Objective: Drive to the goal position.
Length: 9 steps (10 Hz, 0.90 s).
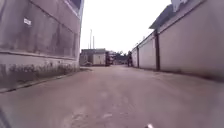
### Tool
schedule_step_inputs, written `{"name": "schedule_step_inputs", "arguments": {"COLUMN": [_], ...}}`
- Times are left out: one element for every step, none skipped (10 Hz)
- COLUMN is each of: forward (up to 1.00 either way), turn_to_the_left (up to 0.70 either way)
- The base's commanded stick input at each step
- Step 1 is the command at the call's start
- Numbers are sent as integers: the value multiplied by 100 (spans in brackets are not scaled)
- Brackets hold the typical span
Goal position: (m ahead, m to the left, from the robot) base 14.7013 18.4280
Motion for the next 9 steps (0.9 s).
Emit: {"name": "schedule_step_inputs", "arguments": {"forward": [100,100,100,100,100,100,100,100,100], "turn_to_the_left": [0,0,0,0,0,0,0,0,0]}}
